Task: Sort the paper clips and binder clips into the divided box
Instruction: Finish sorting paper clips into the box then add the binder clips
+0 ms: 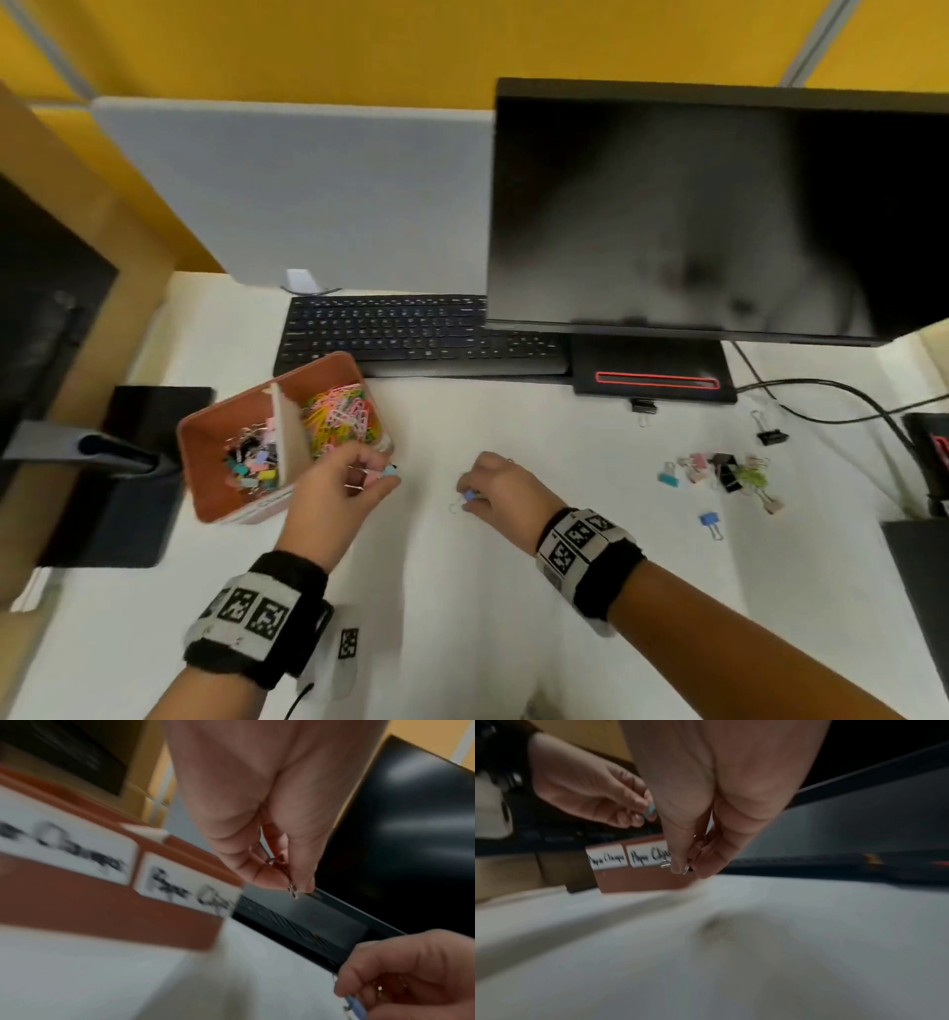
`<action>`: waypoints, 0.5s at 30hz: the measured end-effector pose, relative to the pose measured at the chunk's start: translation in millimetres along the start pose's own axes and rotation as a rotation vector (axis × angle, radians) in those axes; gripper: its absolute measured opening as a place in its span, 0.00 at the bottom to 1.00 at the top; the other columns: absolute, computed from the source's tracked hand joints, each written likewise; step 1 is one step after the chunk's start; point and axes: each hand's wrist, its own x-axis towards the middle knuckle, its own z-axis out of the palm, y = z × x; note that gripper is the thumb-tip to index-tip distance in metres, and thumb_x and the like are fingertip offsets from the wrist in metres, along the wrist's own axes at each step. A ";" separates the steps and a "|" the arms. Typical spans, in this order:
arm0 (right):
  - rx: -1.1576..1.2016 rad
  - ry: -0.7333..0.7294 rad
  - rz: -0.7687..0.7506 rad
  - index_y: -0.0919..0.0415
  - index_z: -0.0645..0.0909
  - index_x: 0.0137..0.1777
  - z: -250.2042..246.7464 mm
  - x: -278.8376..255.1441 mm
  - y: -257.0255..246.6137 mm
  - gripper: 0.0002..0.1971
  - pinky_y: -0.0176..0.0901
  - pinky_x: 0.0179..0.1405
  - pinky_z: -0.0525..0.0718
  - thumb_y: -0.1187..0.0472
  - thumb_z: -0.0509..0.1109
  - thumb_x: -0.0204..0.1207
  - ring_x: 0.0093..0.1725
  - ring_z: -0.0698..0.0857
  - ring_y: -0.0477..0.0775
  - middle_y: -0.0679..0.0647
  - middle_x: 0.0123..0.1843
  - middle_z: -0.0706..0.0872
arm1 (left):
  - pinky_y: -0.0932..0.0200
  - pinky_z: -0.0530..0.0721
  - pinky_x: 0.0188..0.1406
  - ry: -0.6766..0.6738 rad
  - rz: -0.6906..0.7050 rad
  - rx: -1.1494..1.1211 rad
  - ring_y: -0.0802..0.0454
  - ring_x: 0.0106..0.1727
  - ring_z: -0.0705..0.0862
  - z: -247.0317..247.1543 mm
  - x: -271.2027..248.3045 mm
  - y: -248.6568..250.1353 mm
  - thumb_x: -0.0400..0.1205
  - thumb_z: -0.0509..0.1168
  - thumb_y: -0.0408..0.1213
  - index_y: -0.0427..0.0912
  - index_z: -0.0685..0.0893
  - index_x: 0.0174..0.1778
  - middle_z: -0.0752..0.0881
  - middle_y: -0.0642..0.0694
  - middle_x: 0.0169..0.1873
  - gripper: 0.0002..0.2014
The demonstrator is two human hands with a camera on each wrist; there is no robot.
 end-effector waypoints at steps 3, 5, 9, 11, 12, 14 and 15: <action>0.043 0.031 -0.150 0.63 0.82 0.57 7.2 40.4 -71.2 0.11 0.46 0.61 0.75 0.63 0.67 0.76 0.57 0.80 0.60 0.60 0.59 0.79 | 0.54 0.83 0.36 0.195 -0.060 0.043 0.50 0.36 0.85 -59.5 1.5 -24.5 0.69 0.76 0.32 0.44 0.82 0.36 0.86 0.47 0.35 0.09; 0.069 0.062 -0.230 0.63 0.83 0.55 13.5 68.6 -117.3 0.10 0.50 0.61 0.78 0.62 0.68 0.76 0.56 0.80 0.61 0.61 0.59 0.80 | 0.61 0.81 0.32 0.273 -0.082 0.057 0.56 0.32 0.85 -90.8 5.8 -36.7 0.70 0.75 0.33 0.43 0.82 0.36 0.87 0.46 0.34 0.08; 0.040 0.045 -0.251 0.65 0.81 0.59 32.5 120.6 -178.4 0.13 0.55 0.67 0.74 0.65 0.69 0.74 0.62 0.77 0.63 0.63 0.60 0.80 | 0.58 0.86 0.47 0.245 -0.153 -0.142 0.54 0.43 0.88 -129.0 20.7 -51.4 0.78 0.65 0.51 0.52 0.86 0.40 0.89 0.50 0.39 0.09; 0.032 0.041 -0.228 0.63 0.78 0.63 40.3 135.2 -186.3 0.18 0.59 0.68 0.75 0.64 0.70 0.73 0.65 0.76 0.62 0.62 0.63 0.79 | 0.50 0.82 0.56 0.186 -0.158 -0.149 0.54 0.50 0.85 -138.4 22.7 -46.9 0.79 0.56 0.61 0.56 0.87 0.45 0.89 0.53 0.44 0.18; 0.053 0.050 -0.212 0.62 0.77 0.65 41.5 137.0 -184.9 0.19 0.59 0.68 0.75 0.64 0.70 0.73 0.66 0.76 0.61 0.60 0.65 0.78 | 0.52 0.79 0.56 0.167 -0.134 -0.143 0.58 0.51 0.84 -140.5 22.6 -42.0 0.80 0.54 0.60 0.56 0.87 0.46 0.88 0.54 0.45 0.19; 0.097 0.099 -0.200 0.60 0.77 0.65 38.2 128.9 -173.9 0.18 0.56 0.69 0.76 0.63 0.68 0.75 0.65 0.77 0.58 0.57 0.68 0.77 | 0.61 0.76 0.52 0.136 -0.051 -0.145 0.67 0.49 0.82 -137.7 22.8 -26.2 0.83 0.53 0.56 0.56 0.86 0.46 0.86 0.58 0.45 0.17; 0.109 0.130 -0.201 0.59 0.78 0.63 33.8 119.2 -164.7 0.16 0.54 0.69 0.76 0.62 0.68 0.76 0.64 0.78 0.56 0.55 0.67 0.78 | 0.65 0.75 0.50 0.119 0.001 -0.120 0.71 0.47 0.80 -133.0 23.5 -18.1 0.83 0.53 0.53 0.55 0.85 0.45 0.85 0.59 0.43 0.15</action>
